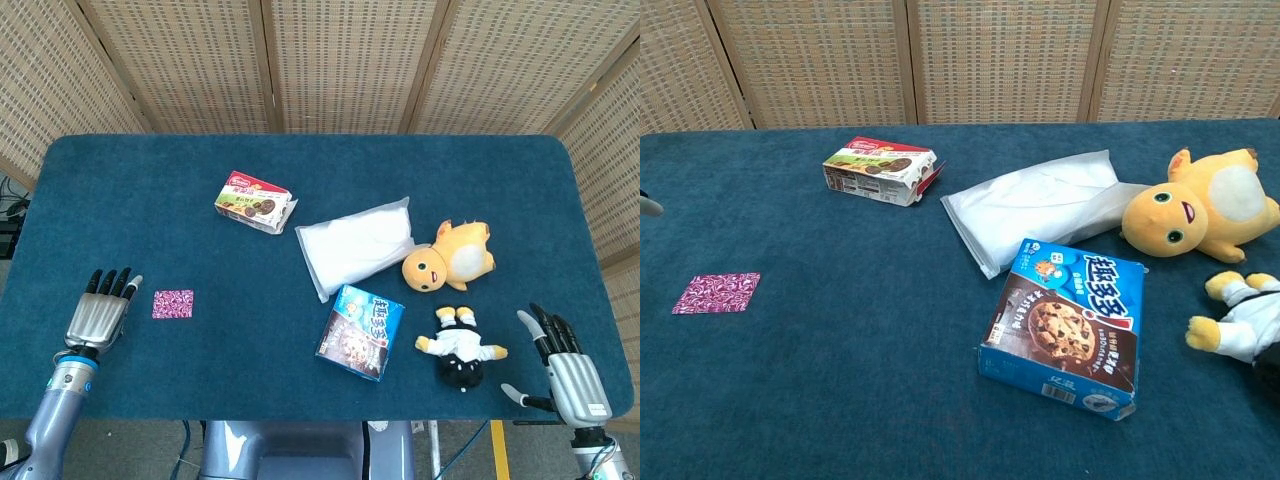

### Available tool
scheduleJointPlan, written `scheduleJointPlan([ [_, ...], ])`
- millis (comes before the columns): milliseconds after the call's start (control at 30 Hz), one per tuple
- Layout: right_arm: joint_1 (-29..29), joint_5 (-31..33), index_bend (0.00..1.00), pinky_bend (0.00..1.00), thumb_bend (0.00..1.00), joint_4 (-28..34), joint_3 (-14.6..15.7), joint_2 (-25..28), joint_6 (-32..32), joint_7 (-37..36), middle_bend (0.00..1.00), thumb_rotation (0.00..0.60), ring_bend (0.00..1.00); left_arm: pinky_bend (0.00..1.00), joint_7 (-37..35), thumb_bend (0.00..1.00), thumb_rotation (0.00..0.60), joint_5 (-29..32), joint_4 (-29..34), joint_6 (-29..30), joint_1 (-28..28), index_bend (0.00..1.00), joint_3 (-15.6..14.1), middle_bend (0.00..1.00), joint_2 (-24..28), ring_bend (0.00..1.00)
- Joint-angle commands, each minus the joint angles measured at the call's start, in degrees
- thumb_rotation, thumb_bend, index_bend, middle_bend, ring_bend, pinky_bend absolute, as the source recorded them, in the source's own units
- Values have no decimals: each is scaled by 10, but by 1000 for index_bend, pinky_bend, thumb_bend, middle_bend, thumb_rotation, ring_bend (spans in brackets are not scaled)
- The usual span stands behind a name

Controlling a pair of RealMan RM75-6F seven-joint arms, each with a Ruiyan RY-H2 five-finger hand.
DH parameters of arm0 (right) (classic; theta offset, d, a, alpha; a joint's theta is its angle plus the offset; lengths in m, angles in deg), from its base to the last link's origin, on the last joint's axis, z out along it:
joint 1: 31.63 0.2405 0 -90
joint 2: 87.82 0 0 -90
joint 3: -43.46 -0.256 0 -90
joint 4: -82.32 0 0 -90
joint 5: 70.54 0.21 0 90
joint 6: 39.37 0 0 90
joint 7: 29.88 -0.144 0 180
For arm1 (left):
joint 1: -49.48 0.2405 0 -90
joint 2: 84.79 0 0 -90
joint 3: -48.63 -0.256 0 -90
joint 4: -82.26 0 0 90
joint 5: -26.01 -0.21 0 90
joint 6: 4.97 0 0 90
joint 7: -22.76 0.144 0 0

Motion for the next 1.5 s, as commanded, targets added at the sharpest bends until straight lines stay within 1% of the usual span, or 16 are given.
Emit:
scheduleJointPlan([
  [33, 0, 0, 43, 0, 105, -1, 0, 0, 0, -1, 0, 600, 0, 0, 15, 945, 600, 9, -9, 4, -11, 89, -9, 0, -17, 0],
  [400, 0, 2, 43, 0, 106, -2, -2, 3, -1, -13, 0, 600, 0, 0, 37, 943, 600, 43, -45, 11, -32, 98, -28, 0, -65, 0],
  [567, 1, 1, 43, 0, 106, -1, -1, 4, 0, -17, 0, 600, 0, 0, 54, 943, 600, 60, -67, 14, -43, 98, -35, 0, -97, 0],
  [767, 1, 3, 43, 0, 105, -2, -2, 5, 0, -22, 0, 600, 0, 0, 70, 942, 600, 82, -89, 22, -56, 98, -37, 0, -138, 0],
  [967, 1, 2, 43, 0, 106, -2, -1, 6, 0, -25, 0, 600, 0, 0, 85, 941, 600, 95, -101, 35, -65, 98, -40, 0, -164, 0],
  [1233, 0, 2, 43, 0, 105, -2, -1, 8, -1, -29, 0, 600, 0, 0, 89, 941, 600, 103, -100, 42, -70, 98, -48, 0, -174, 0],
  [1500, 0, 1, 43, 0, 106, -1, 0, 8, 0, -27, 0, 600, 0, 0, 83, 941, 600, 108, -114, 43, -68, 98, -60, 0, -179, 0],
])
